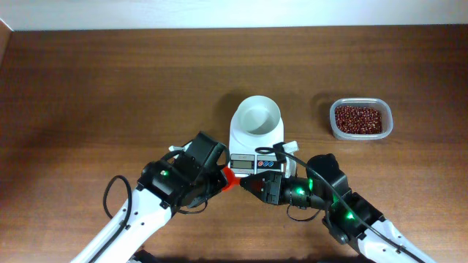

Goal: Scoop and weigh 50g on scale

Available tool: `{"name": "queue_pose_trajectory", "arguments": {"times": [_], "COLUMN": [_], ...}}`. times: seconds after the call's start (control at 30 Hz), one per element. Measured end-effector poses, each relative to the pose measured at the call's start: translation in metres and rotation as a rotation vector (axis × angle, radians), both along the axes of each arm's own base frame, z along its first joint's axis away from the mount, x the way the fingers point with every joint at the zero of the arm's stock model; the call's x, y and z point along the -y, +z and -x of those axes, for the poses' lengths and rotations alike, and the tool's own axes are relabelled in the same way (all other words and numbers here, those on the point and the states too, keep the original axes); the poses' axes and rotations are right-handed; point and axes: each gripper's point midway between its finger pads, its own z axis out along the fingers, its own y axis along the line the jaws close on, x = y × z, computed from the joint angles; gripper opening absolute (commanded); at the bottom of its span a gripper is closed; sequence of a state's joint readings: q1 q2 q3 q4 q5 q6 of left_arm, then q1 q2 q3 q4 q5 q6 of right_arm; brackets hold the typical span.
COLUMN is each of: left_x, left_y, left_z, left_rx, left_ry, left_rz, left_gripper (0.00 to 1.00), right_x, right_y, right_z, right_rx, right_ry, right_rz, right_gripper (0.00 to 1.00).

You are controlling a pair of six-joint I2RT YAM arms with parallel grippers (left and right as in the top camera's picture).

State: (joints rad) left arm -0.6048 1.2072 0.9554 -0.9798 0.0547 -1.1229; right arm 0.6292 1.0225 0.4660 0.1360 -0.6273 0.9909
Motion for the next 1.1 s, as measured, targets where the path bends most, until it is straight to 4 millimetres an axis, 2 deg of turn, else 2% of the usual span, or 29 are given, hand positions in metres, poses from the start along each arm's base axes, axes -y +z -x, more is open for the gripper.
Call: {"name": "queue_pose_trajectory", "arguments": {"times": [0.37, 0.63, 0.73, 0.77, 0.9, 0.93, 1.07, 1.1], "left_x": [0.002, 0.002, 0.001, 0.001, -0.001, -0.001, -0.002, -0.002], "left_y": [0.002, 0.002, 0.002, 0.002, 0.002, 0.002, 0.001, 0.001], "left_z": [-0.004, -0.006, -0.007, -0.007, -0.008, -0.008, -0.009, -0.009], "left_rx": [0.018, 0.047, 0.053, 0.054, 0.063, 0.065, 0.066, 0.067], "left_ry": [-0.003, -0.071, -0.083, -0.086, -0.093, -0.093, -0.094, -0.097], "left_rz": [0.007, -0.015, -0.021, -0.022, -0.037, -0.041, -0.045, -0.046], "left_gripper": [0.00, 0.00, 0.00, 0.03, 0.43, 0.52, 0.82, 0.98], "right_x": [0.001, 0.001, 0.001, 0.001, 0.000, 0.002, 0.007, 0.011], "right_y": [-0.001, -0.002, -0.002, -0.003, -0.006, -0.012, -0.027, -0.034], "right_z": [-0.002, -0.001, 0.000, 0.000, 0.004, 0.007, 0.014, 0.014], "right_rx": [-0.001, -0.006, -0.008, -0.010, -0.025, -0.030, -0.010, -0.009], "right_ry": [-0.011, -0.004, -0.003, -0.003, 0.015, 0.030, 0.062, 0.058], "right_rz": [0.005, 0.006, 0.006, 0.008, 0.016, 0.040, 0.109, 0.146], "right_gripper": [0.16, 0.16, 0.10, 0.05, 0.04, 0.04, 0.04, 0.04]}}
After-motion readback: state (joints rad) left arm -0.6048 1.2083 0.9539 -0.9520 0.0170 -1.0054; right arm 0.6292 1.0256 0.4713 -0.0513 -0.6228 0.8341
